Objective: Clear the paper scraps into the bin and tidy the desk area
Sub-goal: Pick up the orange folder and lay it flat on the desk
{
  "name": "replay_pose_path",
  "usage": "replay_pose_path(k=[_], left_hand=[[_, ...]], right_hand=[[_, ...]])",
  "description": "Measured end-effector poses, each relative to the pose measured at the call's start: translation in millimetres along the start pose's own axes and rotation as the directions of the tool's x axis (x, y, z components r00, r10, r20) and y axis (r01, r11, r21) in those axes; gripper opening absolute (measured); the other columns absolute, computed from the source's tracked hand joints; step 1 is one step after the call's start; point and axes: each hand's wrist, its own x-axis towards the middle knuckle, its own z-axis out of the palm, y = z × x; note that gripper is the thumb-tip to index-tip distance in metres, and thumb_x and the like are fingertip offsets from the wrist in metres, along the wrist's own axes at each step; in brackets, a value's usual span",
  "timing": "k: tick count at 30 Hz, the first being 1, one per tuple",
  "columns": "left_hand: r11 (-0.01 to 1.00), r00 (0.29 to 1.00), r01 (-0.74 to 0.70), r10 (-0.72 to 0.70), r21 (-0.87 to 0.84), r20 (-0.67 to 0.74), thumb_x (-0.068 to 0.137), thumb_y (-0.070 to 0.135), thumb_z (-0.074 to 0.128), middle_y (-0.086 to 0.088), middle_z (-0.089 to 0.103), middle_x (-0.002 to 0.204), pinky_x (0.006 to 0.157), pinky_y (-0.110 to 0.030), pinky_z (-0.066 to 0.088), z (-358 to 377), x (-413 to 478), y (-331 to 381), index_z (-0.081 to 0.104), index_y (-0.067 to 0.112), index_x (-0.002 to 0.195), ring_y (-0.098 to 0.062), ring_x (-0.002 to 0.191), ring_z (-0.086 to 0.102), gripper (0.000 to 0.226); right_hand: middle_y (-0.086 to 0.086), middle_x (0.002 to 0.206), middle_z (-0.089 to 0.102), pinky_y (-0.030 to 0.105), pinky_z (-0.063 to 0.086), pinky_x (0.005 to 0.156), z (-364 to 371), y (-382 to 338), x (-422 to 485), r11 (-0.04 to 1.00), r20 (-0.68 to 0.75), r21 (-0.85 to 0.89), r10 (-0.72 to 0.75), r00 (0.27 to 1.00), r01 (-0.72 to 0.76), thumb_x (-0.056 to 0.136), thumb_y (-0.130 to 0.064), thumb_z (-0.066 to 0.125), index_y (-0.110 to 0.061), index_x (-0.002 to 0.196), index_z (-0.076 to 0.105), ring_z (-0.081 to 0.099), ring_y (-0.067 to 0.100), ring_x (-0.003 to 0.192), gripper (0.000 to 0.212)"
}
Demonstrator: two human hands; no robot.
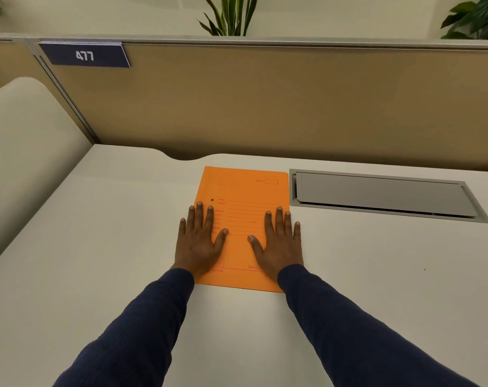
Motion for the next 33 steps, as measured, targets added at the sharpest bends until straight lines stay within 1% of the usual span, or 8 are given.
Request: replay_pose_path(k=[3, 7, 12, 19, 25, 29, 31, 33], left_hand=[[1.000, 1.000, 0.002, -0.002, -0.010, -0.003, 0.100, 0.066, 0.014, -0.004, -0.025, 0.166, 0.126, -0.050, -0.005, -1, 0, 1, -0.020, 0.020, 0.158, -0.026, 0.154, -0.020, 0.081], [1.000, 1.000, 0.010, -0.010, -0.017, 0.011, 0.100, 0.065, 0.017, -0.005, -0.024, 0.166, 0.125, -0.050, -0.007, -5, -1, 4, -0.019, 0.020, 0.158, -0.026, 0.154, -0.021, 0.082], [0.999, 1.000, 0.014, -0.014, -0.042, -0.001, 0.100, 0.066, 0.016, -0.006, -0.017, 0.168, 0.125, -0.049, -0.008, -5, -17, 13, -0.014, 0.020, 0.160, -0.027, 0.155, -0.017, 0.081], [0.997, 1.000, 0.003, -0.005, -0.077, -0.026, 0.089, 0.072, 0.000, -0.011, -0.004, 0.170, 0.125, -0.049, -0.003, -13, -64, 29, 0.000, 0.017, 0.162, -0.029, 0.156, -0.007, 0.091], [0.989, 0.998, 0.014, -0.023, -0.147, -0.063, 0.097, 0.067, 0.017, -0.012, 0.006, 0.169, 0.126, -0.050, 0.004, -16, -124, 34, 0.013, 0.016, 0.162, -0.030, 0.157, 0.002, 0.082], [0.990, 0.998, 0.000, -0.009, -0.139, -0.063, 0.100, 0.063, 0.025, -0.011, 0.004, 0.170, 0.126, -0.050, 0.006, -16, -168, 38, 0.012, 0.018, 0.162, -0.029, 0.157, 0.002, 0.078], [0.991, 0.998, -0.008, 0.000, -0.135, -0.061, 0.100, 0.063, 0.025, -0.011, 0.004, 0.170, 0.126, -0.049, 0.007, -16, -185, 42, 0.011, 0.018, 0.162, -0.029, 0.157, 0.001, 0.078], [0.992, 0.999, 0.002, -0.007, -0.125, -0.041, 0.098, 0.066, 0.017, -0.010, 0.000, 0.170, 0.126, -0.048, 0.004, -16, -204, 46, 0.008, 0.019, 0.162, -0.028, 0.157, -0.002, 0.080]], right_hand=[[0.008, 0.164, -0.027, 0.054, -0.010, 0.123, -1, 1, 1, 1.000, 0.003, 0.004, 0.000, 1.000, 0.000, 0.093, -0.074, 0.009, -0.022, 0.157, -0.020, -0.023, 0.031, 0.152, 0.087], [0.007, 0.166, -0.022, 0.052, -0.010, 0.123, -7, 4, 0, 0.998, 0.015, 0.062, -0.020, 1.000, 0.019, 0.095, -0.072, 0.016, -0.022, 0.158, -0.016, -0.019, 0.030, 0.153, 0.086], [0.006, 0.169, -0.012, 0.047, 0.001, 0.125, -16, 15, -19, 0.987, -0.012, 0.161, -0.007, 1.000, 0.009, 0.097, -0.069, 0.024, -0.023, 0.160, -0.006, -0.006, 0.029, 0.155, 0.084], [0.006, 0.169, -0.008, 0.046, 0.006, 0.125, -18, 27, -79, 0.979, 0.007, 0.195, 0.059, 0.998, -0.059, 0.097, -0.069, 0.024, -0.025, 0.160, -0.006, -0.001, 0.028, 0.156, 0.083], [0.004, 0.169, -0.011, 0.045, 0.012, 0.126, -16, 31, -143, 0.962, 0.028, 0.247, 0.110, 0.994, -0.114, 0.098, -0.067, 0.026, -0.028, 0.160, -0.007, -0.002, 0.025, 0.156, 0.080], [0.002, 0.169, -0.012, 0.046, 0.015, 0.124, -14, 31, -190, 0.956, 0.042, 0.256, 0.139, 0.989, -0.145, 0.098, -0.067, 0.028, -0.031, 0.160, -0.008, 0.000, 0.025, 0.156, 0.080], [0.002, 0.169, -0.012, 0.047, 0.018, 0.123, -12, 29, -208, 0.954, 0.053, 0.256, 0.149, 0.987, -0.158, 0.098, -0.067, 0.029, -0.032, 0.159, -0.008, 0.001, 0.026, 0.156, 0.080], [0.001, 0.169, -0.012, 0.048, 0.020, 0.122, -12, 26, -225, 0.952, 0.063, 0.257, 0.157, 0.986, -0.168, 0.098, -0.067, 0.030, -0.032, 0.159, -0.008, 0.002, 0.026, 0.156, 0.081]])
